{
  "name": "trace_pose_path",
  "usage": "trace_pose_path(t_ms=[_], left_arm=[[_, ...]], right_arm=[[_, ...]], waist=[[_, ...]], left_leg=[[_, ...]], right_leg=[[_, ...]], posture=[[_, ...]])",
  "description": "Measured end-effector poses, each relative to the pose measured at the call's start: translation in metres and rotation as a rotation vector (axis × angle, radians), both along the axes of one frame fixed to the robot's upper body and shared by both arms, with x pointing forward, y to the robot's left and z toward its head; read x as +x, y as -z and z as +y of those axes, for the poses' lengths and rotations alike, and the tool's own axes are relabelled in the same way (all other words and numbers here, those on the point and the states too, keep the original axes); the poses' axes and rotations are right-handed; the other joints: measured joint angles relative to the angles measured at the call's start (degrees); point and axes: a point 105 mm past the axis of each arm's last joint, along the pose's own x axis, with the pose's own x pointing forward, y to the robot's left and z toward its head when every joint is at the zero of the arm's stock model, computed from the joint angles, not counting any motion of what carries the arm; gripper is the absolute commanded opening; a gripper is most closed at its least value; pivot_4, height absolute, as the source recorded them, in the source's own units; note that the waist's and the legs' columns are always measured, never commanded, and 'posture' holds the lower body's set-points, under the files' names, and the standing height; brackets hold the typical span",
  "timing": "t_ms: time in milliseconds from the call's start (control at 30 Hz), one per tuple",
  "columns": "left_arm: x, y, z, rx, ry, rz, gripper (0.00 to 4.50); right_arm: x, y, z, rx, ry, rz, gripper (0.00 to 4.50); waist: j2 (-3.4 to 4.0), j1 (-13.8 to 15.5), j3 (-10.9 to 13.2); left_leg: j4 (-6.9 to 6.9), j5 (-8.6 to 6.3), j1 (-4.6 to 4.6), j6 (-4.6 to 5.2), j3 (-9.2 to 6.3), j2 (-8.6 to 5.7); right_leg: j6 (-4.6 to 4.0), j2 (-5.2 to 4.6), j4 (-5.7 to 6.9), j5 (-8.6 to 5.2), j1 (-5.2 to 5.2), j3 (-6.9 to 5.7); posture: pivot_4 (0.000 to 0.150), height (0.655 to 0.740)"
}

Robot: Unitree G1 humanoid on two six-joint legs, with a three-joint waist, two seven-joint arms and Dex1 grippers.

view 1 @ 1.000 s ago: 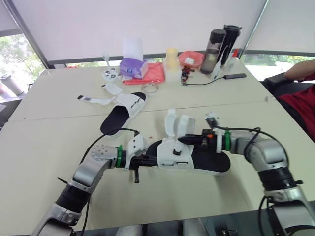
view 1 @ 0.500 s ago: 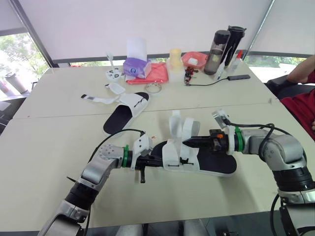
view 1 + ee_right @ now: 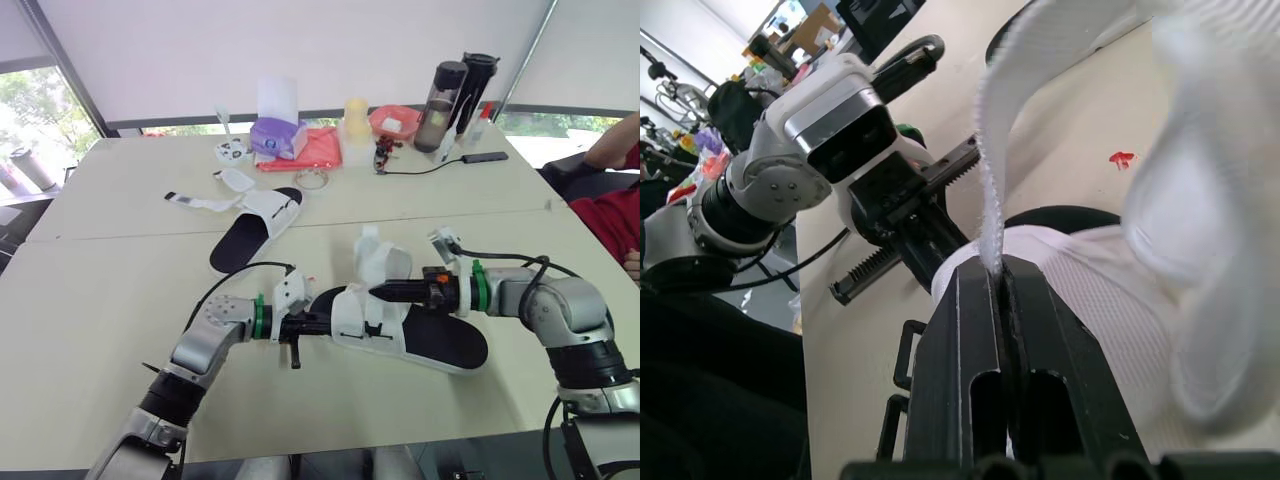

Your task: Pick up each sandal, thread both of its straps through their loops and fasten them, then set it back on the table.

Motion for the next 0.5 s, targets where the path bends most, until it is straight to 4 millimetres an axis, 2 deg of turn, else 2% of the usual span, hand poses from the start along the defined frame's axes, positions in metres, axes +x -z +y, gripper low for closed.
trace_pose_path(t_ms=[233, 500], left_arm=[[-0.0029, 0.0005, 0.0026, 0.015, 0.012, 0.01, 0.0], [-0.0047, 0.0018, 0.0038, 0.023, 0.014, 0.009, 0.0]], right_arm=[[-0.0008, -0.0005, -0.0043, -0.006, -0.001, 0.012, 0.03], [-0.0065, -0.0097, -0.0094, 0.054, -0.011, 0.119, 0.03]], waist=[[0.0, -0.16, 0.0], [0.0, -0.17, 0.0]], left_leg=[[-0.01, 0.0, 0.0, 0.0, 0.03, 0.02], [-0.02, -0.01, 0.0, 0.01, 0.03, 0.04]], right_leg=[[0.0, 0.02, 0.01, 0.0, -0.03, 0.0], [0.0, 0.02, 0.01, 0.0, -0.04, 0.0]], posture=[[0.15, 0.74], [0.15, 0.74]])
